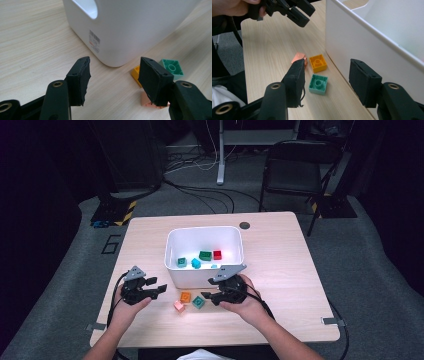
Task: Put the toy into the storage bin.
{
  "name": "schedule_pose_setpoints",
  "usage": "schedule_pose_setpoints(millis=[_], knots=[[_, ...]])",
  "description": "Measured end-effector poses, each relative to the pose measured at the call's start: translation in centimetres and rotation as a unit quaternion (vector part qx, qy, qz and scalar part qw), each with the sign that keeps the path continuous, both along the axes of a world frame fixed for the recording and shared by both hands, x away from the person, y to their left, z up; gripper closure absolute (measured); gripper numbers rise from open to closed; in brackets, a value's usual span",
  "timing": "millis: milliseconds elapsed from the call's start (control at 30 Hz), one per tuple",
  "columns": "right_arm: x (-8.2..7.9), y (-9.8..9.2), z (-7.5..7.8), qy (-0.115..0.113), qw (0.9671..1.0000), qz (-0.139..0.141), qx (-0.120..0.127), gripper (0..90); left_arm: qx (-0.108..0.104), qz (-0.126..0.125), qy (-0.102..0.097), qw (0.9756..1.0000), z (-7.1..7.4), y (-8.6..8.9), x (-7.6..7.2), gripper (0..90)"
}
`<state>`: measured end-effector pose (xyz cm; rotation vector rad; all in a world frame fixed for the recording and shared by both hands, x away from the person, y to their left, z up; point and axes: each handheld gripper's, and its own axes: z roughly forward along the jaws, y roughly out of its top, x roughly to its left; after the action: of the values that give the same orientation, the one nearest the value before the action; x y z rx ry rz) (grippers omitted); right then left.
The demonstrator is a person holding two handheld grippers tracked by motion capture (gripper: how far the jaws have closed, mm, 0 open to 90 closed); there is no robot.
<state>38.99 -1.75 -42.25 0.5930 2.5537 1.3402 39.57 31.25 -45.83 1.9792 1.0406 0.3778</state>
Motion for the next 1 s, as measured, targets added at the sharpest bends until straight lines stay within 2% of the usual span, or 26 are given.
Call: schedule_pose_setpoints(millis=[67,100,167,300,533,700,1000], knots=[[-0.2,-0.3,-0.4,0.006,1.0000,-0.005,0.002,45.8,0.000,-0.003,-0.002,1.0000,0.3,-0.2,-0.3,41.7],[-0.2,-0.5,-0.6,0.002,1.0000,-0.006,0.000,45.7,0.001,-0.005,-0.001,1.0000,0.4,-0.4,-0.4,41.5],[-0.3,-0.7,-1.1,0.013,0.9998,-0.013,0.005,45.5,0.001,-0.006,-0.004,1.0000,0.5,-0.7,-0.7,40.8],[-0.4,-1.0,-2.0,0.021,0.9997,-0.012,0.000,45.3,0.005,-0.018,0.000,0.9998,0.4,-1.4,-1.4,39.9],[-0.8,-1.3,-2.9,0.028,0.9995,-0.006,-0.014,44.4,0.006,-0.029,0.011,0.9995,-0.6,-2.3,-2.3,41.1],[-1.0,-2.0,-3.3,0.040,0.9990,-0.014,-0.014,44.1,0.003,-0.031,0.015,0.9994,-1.3,-2.9,-2.6,41.5],[-1.0,-3.1,-3.9,0.025,0.9990,-0.035,-0.009,43.9,0.008,-0.045,0.024,0.9987,-2.6,-3.9,-2.6,42.9]])
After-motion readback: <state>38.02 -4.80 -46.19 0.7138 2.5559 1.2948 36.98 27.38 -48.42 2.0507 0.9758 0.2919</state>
